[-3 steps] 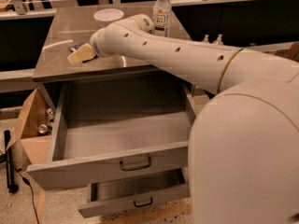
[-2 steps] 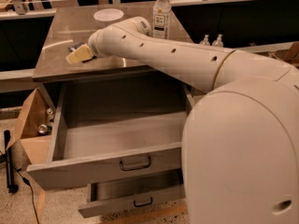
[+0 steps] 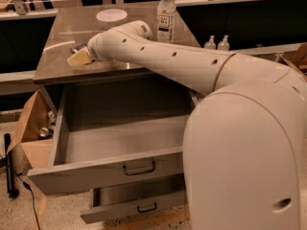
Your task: Place rxbar blueberry into top drawer
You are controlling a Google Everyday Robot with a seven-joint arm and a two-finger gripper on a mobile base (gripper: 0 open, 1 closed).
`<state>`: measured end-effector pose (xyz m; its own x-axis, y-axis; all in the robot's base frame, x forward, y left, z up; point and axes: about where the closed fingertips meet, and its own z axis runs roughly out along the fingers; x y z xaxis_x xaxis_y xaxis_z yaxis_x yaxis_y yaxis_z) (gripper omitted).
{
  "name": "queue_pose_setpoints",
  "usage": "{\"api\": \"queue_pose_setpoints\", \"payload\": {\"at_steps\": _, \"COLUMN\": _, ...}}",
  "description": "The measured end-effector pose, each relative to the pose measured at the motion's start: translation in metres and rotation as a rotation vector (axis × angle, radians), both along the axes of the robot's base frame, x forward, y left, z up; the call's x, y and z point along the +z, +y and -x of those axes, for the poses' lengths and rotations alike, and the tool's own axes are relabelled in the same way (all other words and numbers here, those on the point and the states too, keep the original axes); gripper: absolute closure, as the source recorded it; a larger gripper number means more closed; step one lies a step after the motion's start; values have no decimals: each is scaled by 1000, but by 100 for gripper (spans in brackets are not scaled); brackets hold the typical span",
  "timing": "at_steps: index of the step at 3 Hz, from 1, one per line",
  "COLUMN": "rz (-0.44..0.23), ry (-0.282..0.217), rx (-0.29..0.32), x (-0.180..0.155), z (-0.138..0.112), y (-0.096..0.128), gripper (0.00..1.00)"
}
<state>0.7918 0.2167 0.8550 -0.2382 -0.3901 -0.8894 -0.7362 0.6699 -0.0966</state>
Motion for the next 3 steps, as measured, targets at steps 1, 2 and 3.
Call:
{"api": "queue_pose_setpoints", "payload": {"at_steps": 1, "rz": 3, "ry": 0, "rx": 4, "x": -2, "z": 2, "y": 3, "gripper": 41}}
{"api": "queue_pose_setpoints", "payload": {"at_steps": 2, "rz": 5, "ry": 8, "rx": 9, "x": -5, "z": 5, "y": 5, "gripper": 64}}
{"api": "queue_pose_setpoints", "payload": {"at_steps": 3, "rz": 7, "ry": 16, "rx": 17, "x": -7, "z": 6, "y": 8, "gripper": 88}}
